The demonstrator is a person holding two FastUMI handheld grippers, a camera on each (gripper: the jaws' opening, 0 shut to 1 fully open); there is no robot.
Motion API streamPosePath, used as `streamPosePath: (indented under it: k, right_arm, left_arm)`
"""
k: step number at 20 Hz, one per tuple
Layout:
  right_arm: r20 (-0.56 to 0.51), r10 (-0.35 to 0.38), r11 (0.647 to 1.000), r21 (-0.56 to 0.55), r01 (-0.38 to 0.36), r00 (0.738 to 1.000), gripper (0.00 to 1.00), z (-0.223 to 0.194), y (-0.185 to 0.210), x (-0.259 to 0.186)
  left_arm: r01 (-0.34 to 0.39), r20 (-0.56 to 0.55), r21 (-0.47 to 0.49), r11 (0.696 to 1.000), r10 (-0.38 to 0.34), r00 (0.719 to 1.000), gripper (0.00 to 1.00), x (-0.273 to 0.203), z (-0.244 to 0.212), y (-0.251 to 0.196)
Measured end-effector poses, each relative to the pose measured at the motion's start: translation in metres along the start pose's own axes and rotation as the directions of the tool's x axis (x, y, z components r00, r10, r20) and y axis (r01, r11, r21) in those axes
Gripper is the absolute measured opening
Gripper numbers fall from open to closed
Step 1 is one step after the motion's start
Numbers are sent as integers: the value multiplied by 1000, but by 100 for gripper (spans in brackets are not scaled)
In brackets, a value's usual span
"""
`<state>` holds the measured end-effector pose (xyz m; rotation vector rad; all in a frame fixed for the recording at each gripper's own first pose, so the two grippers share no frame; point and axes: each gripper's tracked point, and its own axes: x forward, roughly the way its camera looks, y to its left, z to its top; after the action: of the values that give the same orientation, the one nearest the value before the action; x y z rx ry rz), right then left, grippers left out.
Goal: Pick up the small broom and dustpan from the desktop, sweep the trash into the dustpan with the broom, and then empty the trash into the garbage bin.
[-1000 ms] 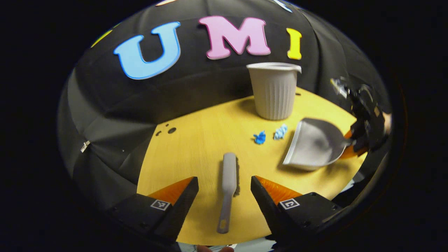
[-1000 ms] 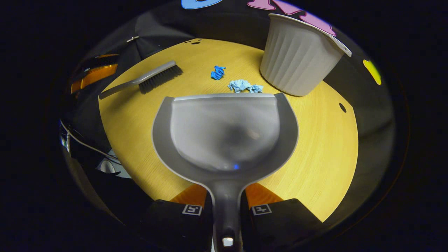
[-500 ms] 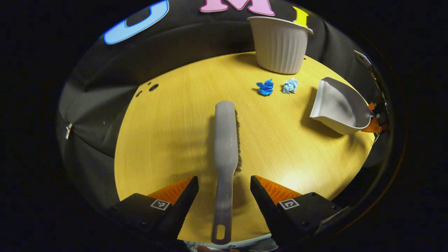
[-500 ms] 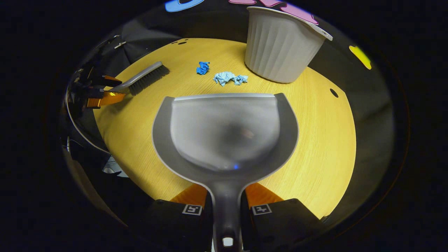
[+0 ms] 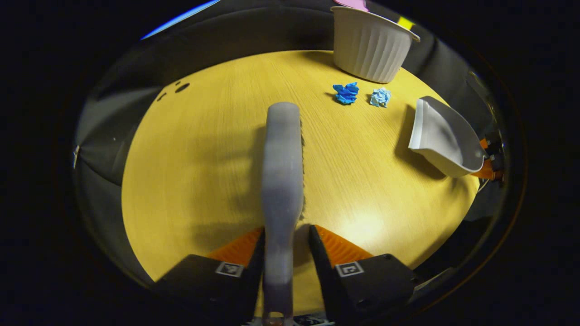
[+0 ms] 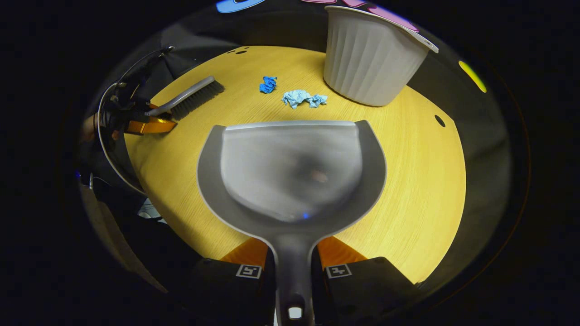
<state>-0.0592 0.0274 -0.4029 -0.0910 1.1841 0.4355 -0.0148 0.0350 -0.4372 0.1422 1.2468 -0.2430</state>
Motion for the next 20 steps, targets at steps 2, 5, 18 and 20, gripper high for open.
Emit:
streamPosePath:
  k: [2,5,18,20]
  right_arm:
    - [-22,-1,1000,-28,0,1000,36,1,-3,2]
    - [-62,2,999,-47,-5,998,36,6,-8,3]
    - [-115,42,993,-101,-54,992,36,31,-23,24]
    - [-117,54,994,-92,-65,992,36,32,-23,26]
  left_arm:
    - [7,-17,19,1000,-7,1000,43,-1,2,3]
    - [-38,-3,23,999,38,999,29,4,30,13]
    - [-32,106,241,970,6,994,29,53,175,-26]
    - [-23,110,263,964,-7,994,28,57,182,-35]
